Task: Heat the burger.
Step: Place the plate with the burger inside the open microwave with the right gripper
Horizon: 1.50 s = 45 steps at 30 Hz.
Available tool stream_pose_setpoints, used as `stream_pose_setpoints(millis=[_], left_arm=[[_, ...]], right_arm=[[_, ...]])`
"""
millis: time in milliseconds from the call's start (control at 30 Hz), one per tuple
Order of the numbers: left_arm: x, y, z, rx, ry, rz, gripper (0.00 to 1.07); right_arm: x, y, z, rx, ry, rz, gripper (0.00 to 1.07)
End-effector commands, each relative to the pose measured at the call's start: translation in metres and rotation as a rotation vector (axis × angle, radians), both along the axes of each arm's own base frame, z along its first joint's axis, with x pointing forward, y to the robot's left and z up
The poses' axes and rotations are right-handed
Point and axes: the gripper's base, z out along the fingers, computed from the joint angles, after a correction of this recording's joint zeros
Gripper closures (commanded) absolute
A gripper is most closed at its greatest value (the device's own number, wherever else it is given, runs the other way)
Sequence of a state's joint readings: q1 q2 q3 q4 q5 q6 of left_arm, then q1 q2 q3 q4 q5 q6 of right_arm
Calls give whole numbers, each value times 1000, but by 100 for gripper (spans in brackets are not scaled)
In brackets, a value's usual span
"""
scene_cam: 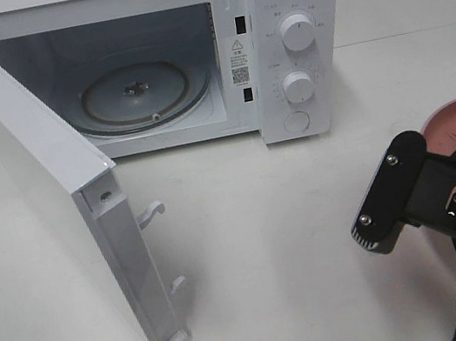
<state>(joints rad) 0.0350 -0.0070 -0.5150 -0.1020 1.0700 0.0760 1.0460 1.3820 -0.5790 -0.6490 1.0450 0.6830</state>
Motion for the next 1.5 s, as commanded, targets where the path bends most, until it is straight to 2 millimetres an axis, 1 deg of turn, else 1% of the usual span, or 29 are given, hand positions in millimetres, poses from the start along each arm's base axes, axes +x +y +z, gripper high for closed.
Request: stream_pose_setpoints(millis=[33, 67, 200, 267, 367, 433, 467, 533, 633, 700, 900, 967, 1067, 1100, 1133, 1200, 1500], left_arm=[[-3, 0, 0, -9, -16, -1, 9], [-3, 0, 0, -9, -16, -1, 9], [-3, 0, 0, -9, -16, -1, 9], [-3, 0, 0, -9, -16, -1, 9], [-3, 0, 0, -9, -16, -1, 9], [-3, 0, 0, -9, -16, -1, 9], [-3, 0, 0, -9, -16, -1, 9], [-3, 0, 0, -9, -16, -1, 9], [-3, 0, 0, -9, -16, -1, 9], [-3, 0, 0, -9, -16, -1, 9], [-3, 0, 0, -9, -16, -1, 9], [-3, 0, 0, -9, -16, -1, 9], [-3, 0, 0, -9, -16, -1, 9], [-3, 0, 0, -9, -16, -1, 9], [-3, 0, 0, -9, -16, -1, 9], [-3, 0, 0, -9, -16, -1, 9], [-3, 0, 0, -9, -16, -1, 9]], right_arm=[[-3, -1, 7, -66, -30, 63, 107], [-8, 3, 8, -71, -28, 105, 107], [-14, 8, 8, -87, -20, 165, 107], [-22, 15, 8, -104, -9, 252, 107], [-24, 16, 8, -108, -6, 275, 107], [-29, 20, 8, -126, 5, 340, 107], [-29, 20, 8, -126, 5, 340, 107], [-33, 24, 9, -155, 15, 430, 107], [-33, 24, 9, -162, 21, 450, 107], [-33, 27, 8, -173, 46, 532, 107], [-32, 31, 7, -154, 46, 584, 107], [-30, 34, 7, -163, 35, 656, 107], [-30, 35, 7, -166, 40, 679, 107], [-30, 38, 7, -167, 52, 730, 107], [-30, 38, 7, -167, 52, 730, 107], [-30, 42, 5, -168, 68, 815, 107], [-26, 47, 8, -184, 9, 897, 107]])
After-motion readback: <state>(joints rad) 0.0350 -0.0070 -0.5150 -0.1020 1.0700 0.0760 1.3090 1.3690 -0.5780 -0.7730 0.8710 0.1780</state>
